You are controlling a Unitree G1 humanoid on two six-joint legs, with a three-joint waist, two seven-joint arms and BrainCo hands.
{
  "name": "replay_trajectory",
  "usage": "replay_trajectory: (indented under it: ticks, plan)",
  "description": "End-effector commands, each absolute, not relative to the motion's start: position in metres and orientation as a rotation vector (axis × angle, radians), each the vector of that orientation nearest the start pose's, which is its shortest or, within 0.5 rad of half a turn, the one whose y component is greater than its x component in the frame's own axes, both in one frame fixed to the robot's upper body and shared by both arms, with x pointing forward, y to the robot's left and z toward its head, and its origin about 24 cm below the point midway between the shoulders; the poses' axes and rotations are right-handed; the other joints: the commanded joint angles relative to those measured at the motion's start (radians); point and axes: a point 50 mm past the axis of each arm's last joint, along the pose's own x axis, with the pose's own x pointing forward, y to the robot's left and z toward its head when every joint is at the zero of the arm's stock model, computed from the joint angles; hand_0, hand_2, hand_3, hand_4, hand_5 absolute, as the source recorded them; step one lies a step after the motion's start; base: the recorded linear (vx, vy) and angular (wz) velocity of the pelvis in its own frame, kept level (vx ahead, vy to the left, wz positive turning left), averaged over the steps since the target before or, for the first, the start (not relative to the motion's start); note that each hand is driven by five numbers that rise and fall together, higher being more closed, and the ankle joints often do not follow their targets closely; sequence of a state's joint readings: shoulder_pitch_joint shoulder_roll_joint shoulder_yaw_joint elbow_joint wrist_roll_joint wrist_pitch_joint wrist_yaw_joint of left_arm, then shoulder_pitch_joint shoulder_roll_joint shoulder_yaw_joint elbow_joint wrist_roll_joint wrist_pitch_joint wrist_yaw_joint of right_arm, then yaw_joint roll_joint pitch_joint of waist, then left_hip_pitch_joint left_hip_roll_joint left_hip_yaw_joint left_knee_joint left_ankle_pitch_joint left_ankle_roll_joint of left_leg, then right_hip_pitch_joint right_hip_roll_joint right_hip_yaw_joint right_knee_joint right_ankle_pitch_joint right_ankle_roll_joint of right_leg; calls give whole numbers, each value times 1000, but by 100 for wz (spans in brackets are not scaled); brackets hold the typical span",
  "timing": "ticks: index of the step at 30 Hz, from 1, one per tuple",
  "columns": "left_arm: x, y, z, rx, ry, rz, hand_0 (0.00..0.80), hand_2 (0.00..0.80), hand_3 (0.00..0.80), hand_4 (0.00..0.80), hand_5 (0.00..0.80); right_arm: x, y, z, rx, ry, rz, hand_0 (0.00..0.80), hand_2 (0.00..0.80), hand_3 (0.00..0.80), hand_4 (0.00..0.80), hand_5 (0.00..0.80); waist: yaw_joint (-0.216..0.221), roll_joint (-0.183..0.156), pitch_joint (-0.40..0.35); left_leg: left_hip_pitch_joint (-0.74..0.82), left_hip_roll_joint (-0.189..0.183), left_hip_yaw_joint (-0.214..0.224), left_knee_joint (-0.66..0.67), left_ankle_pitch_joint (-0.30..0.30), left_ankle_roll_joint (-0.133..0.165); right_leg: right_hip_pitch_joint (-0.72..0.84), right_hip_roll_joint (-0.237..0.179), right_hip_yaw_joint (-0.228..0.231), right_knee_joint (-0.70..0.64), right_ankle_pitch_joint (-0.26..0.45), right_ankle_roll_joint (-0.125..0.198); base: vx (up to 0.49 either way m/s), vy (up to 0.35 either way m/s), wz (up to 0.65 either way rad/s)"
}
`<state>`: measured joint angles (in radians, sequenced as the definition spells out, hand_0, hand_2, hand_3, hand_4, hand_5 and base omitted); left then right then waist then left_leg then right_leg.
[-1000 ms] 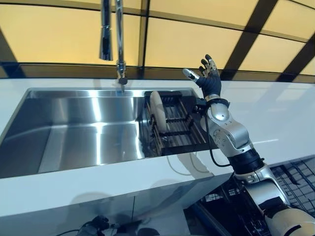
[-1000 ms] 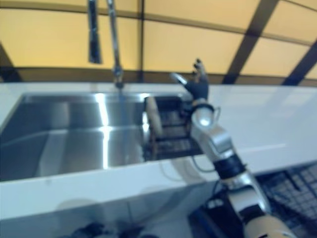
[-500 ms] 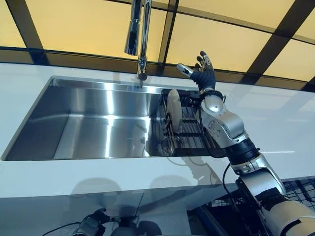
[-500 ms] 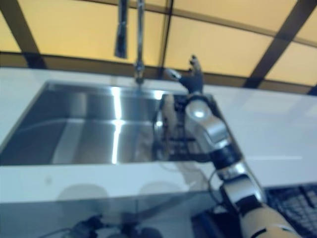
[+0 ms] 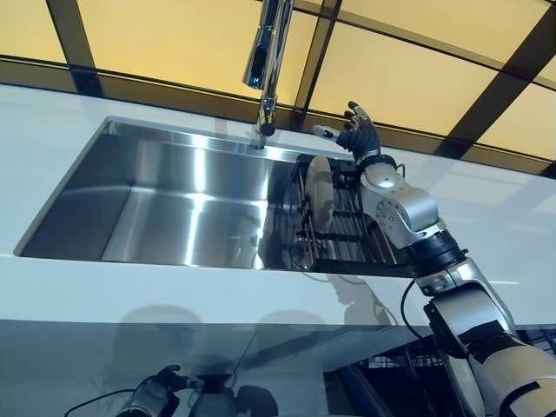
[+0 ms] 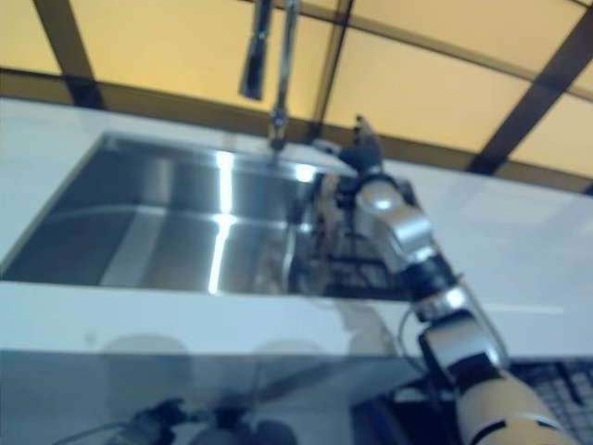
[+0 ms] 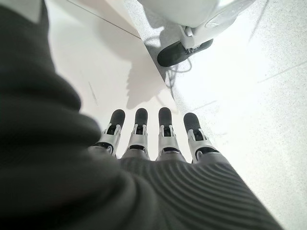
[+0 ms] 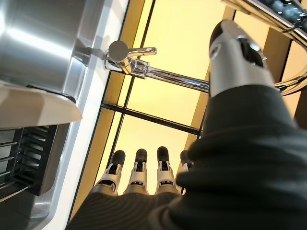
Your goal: Take plates into dishwasher
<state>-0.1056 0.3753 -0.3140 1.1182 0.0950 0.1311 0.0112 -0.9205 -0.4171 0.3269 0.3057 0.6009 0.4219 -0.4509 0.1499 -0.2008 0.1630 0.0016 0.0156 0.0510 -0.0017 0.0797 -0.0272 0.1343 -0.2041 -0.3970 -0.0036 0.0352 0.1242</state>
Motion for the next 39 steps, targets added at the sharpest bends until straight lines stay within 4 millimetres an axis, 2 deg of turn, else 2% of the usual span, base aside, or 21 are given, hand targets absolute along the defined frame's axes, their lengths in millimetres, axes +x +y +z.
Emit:
replay_trajectory:
  ticks: [1, 6, 13, 30, 39]
  plan:
    - [153, 254, -136, 693, 1155, -137, 0, 0, 0, 0, 0, 386, -151, 246, -152, -135, -89, 0, 0, 0, 0, 0, 14, 88, -48, 132, -35, 48, -86, -131, 62, -71, -31, 25, 160, 33, 39, 0, 0, 0]
    - [154, 254, -136, 687, 1148, -140, 0, 0, 0, 0, 0, 389, -161, 228, -163, -71, -72, 0, 0, 0, 0, 0, 7, 88, -47, 133, -32, 49, -86, -131, 63, -74, -24, 37, 171, 20, 39, 0, 0, 0]
    - [156, 255, -135, 693, 1146, -137, 0, 0, 0, 0, 0, 390, -164, 202, -154, 41, 1, 0, 0, 0, 0, 0, 1, 82, -42, 134, -29, 52, -86, -132, 62, -81, -23, 42, 175, 23, 43, -8, -11, 8]
    - [154, 256, -135, 680, 1143, -124, 0, 0, 0, 0, 0, 385, -169, 170, -101, 121, 28, 0, 0, 0, 0, 0, -11, 84, -36, 133, -25, 76, -86, -135, 58, -97, -37, 37, 169, 45, 55, -6, -1, -1]
    - [152, 254, -137, 670, 1145, -128, 0, 0, 0, 0, 0, 383, -181, 164, -105, 115, -3, 0, 0, 0, 0, 0, -19, 91, -37, 133, -27, 72, -86, -135, 62, -102, -34, 51, 184, 36, 53, -2, 4, -2]
